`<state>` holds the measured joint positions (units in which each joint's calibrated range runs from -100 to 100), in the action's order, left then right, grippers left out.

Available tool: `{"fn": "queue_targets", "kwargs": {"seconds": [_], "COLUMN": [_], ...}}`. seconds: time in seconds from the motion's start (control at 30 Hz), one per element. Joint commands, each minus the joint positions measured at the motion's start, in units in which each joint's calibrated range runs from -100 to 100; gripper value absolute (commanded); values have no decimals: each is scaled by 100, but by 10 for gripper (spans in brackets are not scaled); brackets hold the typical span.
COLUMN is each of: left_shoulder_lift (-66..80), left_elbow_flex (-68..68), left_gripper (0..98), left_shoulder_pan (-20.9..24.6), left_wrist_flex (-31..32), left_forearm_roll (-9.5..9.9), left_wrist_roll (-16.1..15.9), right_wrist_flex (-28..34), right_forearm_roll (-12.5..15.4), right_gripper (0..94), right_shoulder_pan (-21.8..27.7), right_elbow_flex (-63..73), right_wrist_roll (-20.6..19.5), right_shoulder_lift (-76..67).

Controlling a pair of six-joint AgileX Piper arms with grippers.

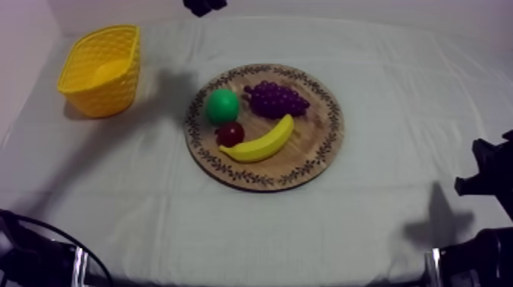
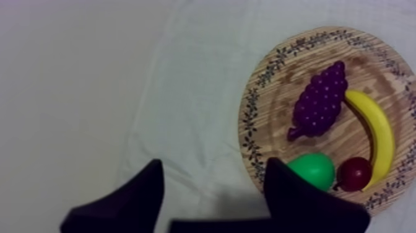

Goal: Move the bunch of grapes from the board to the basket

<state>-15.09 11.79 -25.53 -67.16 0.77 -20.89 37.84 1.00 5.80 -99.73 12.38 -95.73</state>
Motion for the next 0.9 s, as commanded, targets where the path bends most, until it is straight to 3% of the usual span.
{"fn": "queue_targets", "kwargs": {"seconds": [0.0,0.23,0.87], "left_shoulder_lift": [16,19,-719], "left_elbow_flex": [-81,-290,-700], "left_gripper": [771,854,895], "left_shoulder_pan": [-17,-87,-359], "left_wrist_flex": [58,209,675], "left_forearm_roll": [9,26,60], "left_wrist_roll": [-16,-46,59], "right_wrist_flex": [-2,-2,-2], "right_forearm_roll": [0,0,0], "right_gripper": [2,2,2], "right_shoulder_pan": [2,2,2], "right_elbow_flex": [-4,-4,-4], "right_wrist_roll": [0,0,0], "right_shoulder_lift": [-2,-2,-2]}}
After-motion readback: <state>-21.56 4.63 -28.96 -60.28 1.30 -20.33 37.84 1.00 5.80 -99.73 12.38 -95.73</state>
